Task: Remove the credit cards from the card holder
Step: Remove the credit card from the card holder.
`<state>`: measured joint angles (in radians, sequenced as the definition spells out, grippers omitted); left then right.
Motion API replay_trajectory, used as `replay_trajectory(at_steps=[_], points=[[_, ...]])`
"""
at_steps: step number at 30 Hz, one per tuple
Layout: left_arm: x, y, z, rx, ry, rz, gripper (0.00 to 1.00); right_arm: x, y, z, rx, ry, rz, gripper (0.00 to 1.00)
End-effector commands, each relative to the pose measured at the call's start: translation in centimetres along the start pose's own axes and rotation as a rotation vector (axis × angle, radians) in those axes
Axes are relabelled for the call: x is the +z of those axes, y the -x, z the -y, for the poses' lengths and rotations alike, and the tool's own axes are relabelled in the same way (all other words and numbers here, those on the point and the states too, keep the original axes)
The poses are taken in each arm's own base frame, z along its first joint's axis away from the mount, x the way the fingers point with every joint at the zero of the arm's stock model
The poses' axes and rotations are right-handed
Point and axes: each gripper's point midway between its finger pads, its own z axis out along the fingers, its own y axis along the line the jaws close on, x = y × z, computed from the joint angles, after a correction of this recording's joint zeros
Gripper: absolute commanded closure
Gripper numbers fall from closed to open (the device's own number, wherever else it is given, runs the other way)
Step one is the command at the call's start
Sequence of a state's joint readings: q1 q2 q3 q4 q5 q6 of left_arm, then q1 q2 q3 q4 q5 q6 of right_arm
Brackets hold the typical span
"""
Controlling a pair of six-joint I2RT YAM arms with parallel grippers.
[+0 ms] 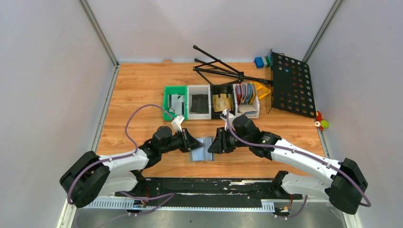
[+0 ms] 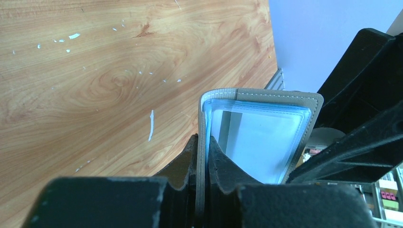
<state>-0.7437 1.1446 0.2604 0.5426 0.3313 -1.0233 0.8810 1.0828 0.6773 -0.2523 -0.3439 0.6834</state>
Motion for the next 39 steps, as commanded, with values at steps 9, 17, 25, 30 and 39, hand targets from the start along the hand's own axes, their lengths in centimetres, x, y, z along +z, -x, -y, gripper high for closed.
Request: replay_trajectory(at_steps=[9, 17, 25, 30, 39], points=[[-0.3, 0.8, 1.7, 0.007, -0.059, 0.019, 0.89, 0.0, 0.9, 1.2, -0.009, -0.075, 0.033, 0.78], [-0.6, 0.6, 3.8, -0.011, -0.156, -0.008, 0.89, 1.2, 0.7, 2.0, -0.016, -0.102, 0.004, 0.78], [-0.8, 0.3, 4.4, -0.015, -0.183, -0.027, 0.85, 2.0, 1.0, 1.6, -0.038, -0.074, -0.01, 0.84], [-0.8, 0.2, 4.6, -0.005, -0.194, -0.037, 0.64, 2.2, 1.1, 0.6, -0.039, -0.019, -0.016, 0.94], [-1.6, 0.4, 5.6, 0.017, -0.244, -0.009, 0.23, 1.9, 1.0, -0.4, -0.03, 0.03, -0.016, 0.99]])
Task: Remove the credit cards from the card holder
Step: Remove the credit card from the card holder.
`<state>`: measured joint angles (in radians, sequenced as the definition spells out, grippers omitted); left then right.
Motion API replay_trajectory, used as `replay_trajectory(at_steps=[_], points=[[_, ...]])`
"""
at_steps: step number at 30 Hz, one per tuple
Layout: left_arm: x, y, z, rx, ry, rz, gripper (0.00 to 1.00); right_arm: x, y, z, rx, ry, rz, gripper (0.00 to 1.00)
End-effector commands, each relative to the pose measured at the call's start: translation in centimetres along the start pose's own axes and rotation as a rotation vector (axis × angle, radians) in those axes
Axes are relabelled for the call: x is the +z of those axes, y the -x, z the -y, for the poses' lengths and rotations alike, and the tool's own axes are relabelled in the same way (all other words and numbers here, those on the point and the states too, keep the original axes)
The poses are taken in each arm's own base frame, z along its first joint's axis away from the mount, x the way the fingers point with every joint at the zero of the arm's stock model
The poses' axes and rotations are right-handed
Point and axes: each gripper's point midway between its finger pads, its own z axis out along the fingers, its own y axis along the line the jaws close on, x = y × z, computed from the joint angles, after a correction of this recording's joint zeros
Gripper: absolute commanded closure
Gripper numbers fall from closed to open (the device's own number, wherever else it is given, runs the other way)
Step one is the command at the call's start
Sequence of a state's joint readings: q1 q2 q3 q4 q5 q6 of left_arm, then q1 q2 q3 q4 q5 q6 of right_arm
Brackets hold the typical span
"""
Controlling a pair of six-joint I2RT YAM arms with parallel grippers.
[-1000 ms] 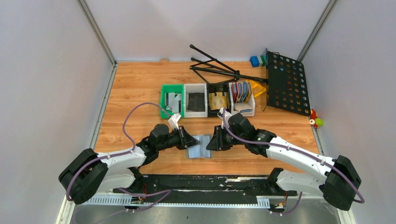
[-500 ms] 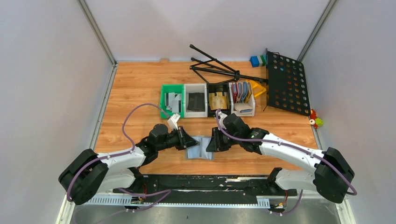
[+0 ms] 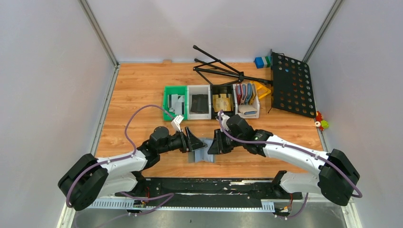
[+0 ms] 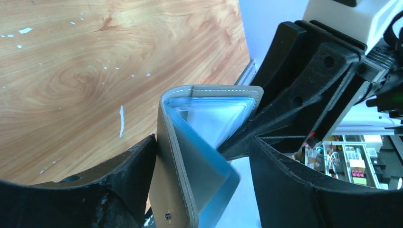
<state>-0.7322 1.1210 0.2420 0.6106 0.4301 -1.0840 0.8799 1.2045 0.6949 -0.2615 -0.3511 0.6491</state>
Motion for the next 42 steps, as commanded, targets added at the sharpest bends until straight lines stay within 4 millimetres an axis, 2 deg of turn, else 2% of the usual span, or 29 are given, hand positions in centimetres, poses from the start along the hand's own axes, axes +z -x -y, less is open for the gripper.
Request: replay_trajectory(at_steps=[1, 5, 9, 14, 15, 18, 21, 26, 27, 29, 30, 33, 35, 40, 42], points=[[-0.6, 0.8, 3.6, 0.063, -0.137, 0.022, 0.22, -0.4, 2.2, -2.6, -0.036, 0.099, 0.069, 1.0], [-0.5, 0.9, 3.6, 0.069, -0.127, 0.019, 0.22, -0.5, 2.4, -3.8, -0.045, 0.159, 0.07, 1.0], [0.0, 0.9, 3.4, 0.075, -0.118, 0.004, 0.18, -0.7, 2.4, -4.8, -0.063, 0.212, 0.061, 1.0], [0.4, 1.0, 2.8, 0.069, -0.09, 0.007, 0.18, -0.8, 2.3, -5.3, -0.076, 0.24, 0.061, 1.0], [0.4, 1.0, 2.7, 0.068, -0.088, 0.006, 0.2, -0.9, 2.3, -5.4, -0.078, 0.242, 0.062, 1.0], [0.5, 1.0, 2.4, 0.066, -0.079, 0.01, 0.42, -1.1, 2.3, -5.4, -0.084, 0.246, 0.067, 0.99], [0.5, 0.9, 2.2, 0.063, -0.079, 0.01, 0.56, -1.4, 2.2, -5.5, -0.087, 0.248, 0.076, 0.97], [0.4, 0.8, 2.3, 0.05, -0.092, 0.015, 0.59, -1.8, 2.0, -5.6, -0.095, 0.26, 0.077, 0.94], [0.4, 0.8, 2.4, 0.05, -0.096, 0.015, 0.59, -1.8, 2.0, -5.6, -0.096, 0.26, 0.079, 0.9], [0.4, 0.8, 2.4, 0.049, -0.093, 0.015, 0.61, -1.9, 2.0, -5.4, -0.091, 0.253, 0.086, 0.74], [0.4, 0.9, 2.3, 0.048, -0.09, 0.018, 0.63, -2.1, 2.0, -5.5, -0.09, 0.253, 0.09, 0.69], [0.3, 0.9, 1.8, 0.041, -0.068, 0.025, 0.72, -2.4, 2.1, -5.5, -0.087, 0.25, 0.103, 0.65], [0.3, 0.9, 1.5, 0.033, -0.052, 0.03, 0.82, -2.7, 2.1, -5.4, -0.085, 0.243, 0.114, 0.61], [0.2, 1.1, 1.2, 0.03, -0.026, 0.044, 0.99, -3.2, 2.2, -5.3, -0.083, 0.224, 0.12, 0.66], [0.2, 1.2, 1.3, 0.033, -0.024, 0.047, 1.0, -3.3, 2.2, -5.0, -0.079, 0.201, 0.125, 0.64]])
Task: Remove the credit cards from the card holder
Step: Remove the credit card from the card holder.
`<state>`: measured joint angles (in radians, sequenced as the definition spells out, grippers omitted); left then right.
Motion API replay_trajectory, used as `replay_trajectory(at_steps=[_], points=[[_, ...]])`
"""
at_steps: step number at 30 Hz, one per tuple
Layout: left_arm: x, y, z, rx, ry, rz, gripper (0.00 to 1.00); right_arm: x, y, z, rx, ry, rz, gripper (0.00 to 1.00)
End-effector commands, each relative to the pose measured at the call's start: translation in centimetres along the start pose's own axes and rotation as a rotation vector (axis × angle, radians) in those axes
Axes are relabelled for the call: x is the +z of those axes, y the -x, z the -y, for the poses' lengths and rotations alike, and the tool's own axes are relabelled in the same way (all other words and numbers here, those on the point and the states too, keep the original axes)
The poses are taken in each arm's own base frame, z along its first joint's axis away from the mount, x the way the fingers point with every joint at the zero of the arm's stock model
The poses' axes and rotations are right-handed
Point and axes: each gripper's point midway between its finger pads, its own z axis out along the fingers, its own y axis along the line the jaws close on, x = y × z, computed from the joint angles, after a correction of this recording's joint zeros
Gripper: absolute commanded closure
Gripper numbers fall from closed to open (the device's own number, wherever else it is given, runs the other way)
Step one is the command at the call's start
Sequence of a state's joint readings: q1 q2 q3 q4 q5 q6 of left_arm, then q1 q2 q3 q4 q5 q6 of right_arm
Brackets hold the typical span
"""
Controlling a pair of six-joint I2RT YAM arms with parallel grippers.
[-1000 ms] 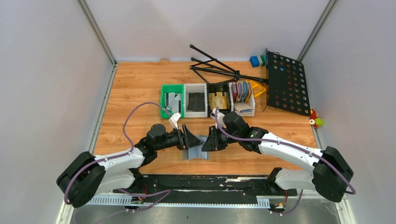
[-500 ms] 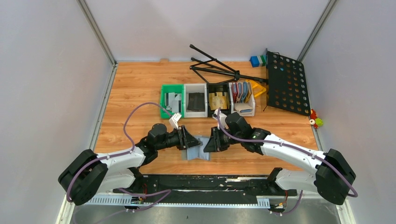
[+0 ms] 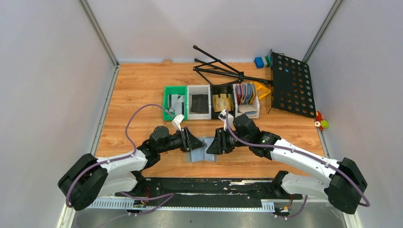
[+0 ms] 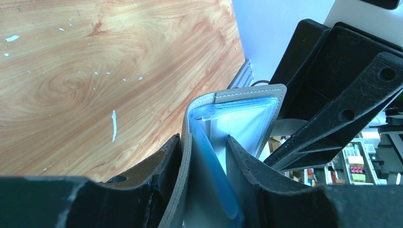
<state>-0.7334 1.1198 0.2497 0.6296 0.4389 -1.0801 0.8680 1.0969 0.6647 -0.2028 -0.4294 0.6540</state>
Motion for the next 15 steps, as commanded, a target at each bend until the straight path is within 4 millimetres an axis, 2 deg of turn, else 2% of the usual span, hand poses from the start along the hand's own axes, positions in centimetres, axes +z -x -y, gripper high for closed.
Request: replay_trajectory(at_steps=[1, 8, 12, 15], points=[[0.1, 1.0, 0.5, 0.017, 0.003, 0.043, 1.0, -1.0, 1.6, -2.2, -0.042, 0.055, 0.069, 0.63], [-0.2, 1.0, 0.4, 0.026, 0.017, 0.046, 1.0, -1.4, 1.6, -0.6, -0.015, -0.032, 0.079, 0.58], [-0.2, 1.0, 0.7, 0.028, 0.011, 0.046, 1.0, -1.5, 1.5, -0.2, -0.006, -0.048, 0.09, 0.71], [-0.2, 1.1, 1.0, 0.025, -0.002, 0.046, 1.0, -1.4, 1.6, -0.1, -0.006, -0.051, 0.092, 0.76]])
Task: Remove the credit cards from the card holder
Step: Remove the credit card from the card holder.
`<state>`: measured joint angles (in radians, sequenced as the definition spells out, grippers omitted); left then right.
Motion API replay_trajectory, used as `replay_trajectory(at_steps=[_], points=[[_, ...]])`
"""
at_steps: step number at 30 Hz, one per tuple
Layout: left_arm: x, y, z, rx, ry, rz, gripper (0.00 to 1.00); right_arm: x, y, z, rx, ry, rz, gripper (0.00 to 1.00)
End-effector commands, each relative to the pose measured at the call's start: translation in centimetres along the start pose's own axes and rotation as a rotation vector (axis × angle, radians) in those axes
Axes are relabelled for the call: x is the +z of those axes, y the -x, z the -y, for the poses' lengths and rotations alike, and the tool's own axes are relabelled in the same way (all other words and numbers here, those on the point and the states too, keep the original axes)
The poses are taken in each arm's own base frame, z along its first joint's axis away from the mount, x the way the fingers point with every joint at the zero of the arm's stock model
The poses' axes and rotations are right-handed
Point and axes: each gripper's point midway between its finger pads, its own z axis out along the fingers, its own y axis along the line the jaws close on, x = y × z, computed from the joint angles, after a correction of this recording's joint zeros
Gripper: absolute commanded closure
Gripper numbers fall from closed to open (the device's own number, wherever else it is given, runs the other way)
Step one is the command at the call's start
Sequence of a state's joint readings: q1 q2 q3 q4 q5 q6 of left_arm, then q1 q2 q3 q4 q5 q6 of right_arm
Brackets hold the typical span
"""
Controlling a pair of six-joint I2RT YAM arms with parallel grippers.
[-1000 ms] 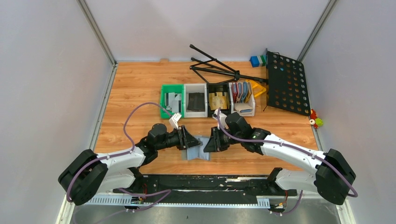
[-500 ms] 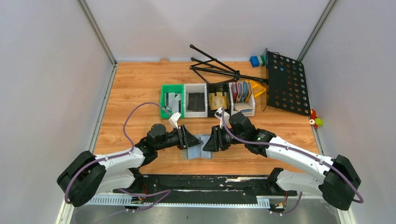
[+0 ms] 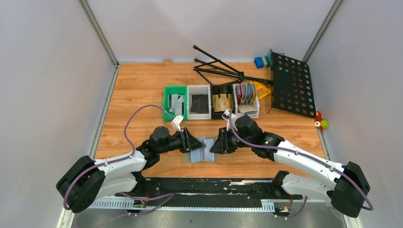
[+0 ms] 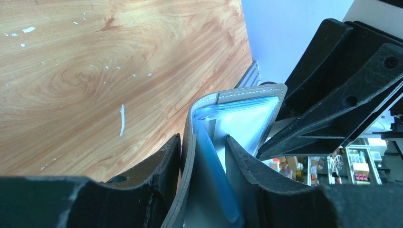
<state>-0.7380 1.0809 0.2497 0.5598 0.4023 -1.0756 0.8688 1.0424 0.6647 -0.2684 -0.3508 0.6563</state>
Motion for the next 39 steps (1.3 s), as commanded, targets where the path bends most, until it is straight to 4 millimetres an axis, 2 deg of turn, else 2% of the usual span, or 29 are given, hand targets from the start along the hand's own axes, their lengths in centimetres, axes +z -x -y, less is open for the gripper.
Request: replay_trajectory(at_steps=[1, 5, 10, 13, 16, 19, 20, 22, 26, 29, 34, 39], points=[[0.1, 1.1, 1.7, 0.03, -0.05, 0.032, 1.0, -0.3, 1.3, -0.9, -0.011, 0.017, 0.047, 0.77], [0.0, 1.1, 2.2, 0.023, -0.068, 0.028, 1.0, 0.2, 1.3, -0.7, -0.011, 0.011, 0.027, 0.88], [0.0, 1.1, 2.1, 0.017, -0.064, 0.028, 1.0, 0.1, 1.6, -0.4, -0.017, -0.018, 0.041, 0.9], [0.0, 1.1, 3.3, 0.011, -0.122, 0.02, 0.95, 0.4, 1.4, 0.0, -0.023, -0.027, 0.03, 0.94], [0.3, 0.8, 4.0, 0.022, -0.149, -0.018, 0.82, 0.9, 1.3, -0.5, -0.029, 0.006, 0.011, 0.99], [0.6, 0.7, 3.6, 0.027, -0.129, -0.029, 0.57, 1.1, 1.5, -1.7, -0.035, 0.075, 0.013, 1.0], [0.6, 0.7, 3.3, 0.031, -0.118, -0.031, 0.52, 1.1, 1.6, -2.1, -0.033, 0.094, 0.018, 1.0], [0.7, 0.6, 2.7, 0.033, -0.094, -0.034, 0.46, 1.0, 1.9, -2.8, -0.043, 0.126, 0.026, 1.0], [0.9, 0.5, 2.2, 0.028, -0.079, -0.036, 0.41, 0.7, 2.2, -3.5, -0.057, 0.156, 0.045, 1.0], [1.0, 0.3, 1.5, 0.024, -0.054, -0.043, 0.27, 0.6, 2.7, -2.5, -0.043, 0.085, 0.06, 1.0], [0.6, 0.1, 0.0, 0.05, 0.013, -0.035, 0.13, 0.8, 2.0, 1.5, 0.004, -0.15, 0.002, 1.0], [0.7, -0.6, -0.7, 0.061, 0.029, -0.067, 0.03, 1.5, 1.3, 2.7, 0.032, -0.21, -0.042, 1.0]])
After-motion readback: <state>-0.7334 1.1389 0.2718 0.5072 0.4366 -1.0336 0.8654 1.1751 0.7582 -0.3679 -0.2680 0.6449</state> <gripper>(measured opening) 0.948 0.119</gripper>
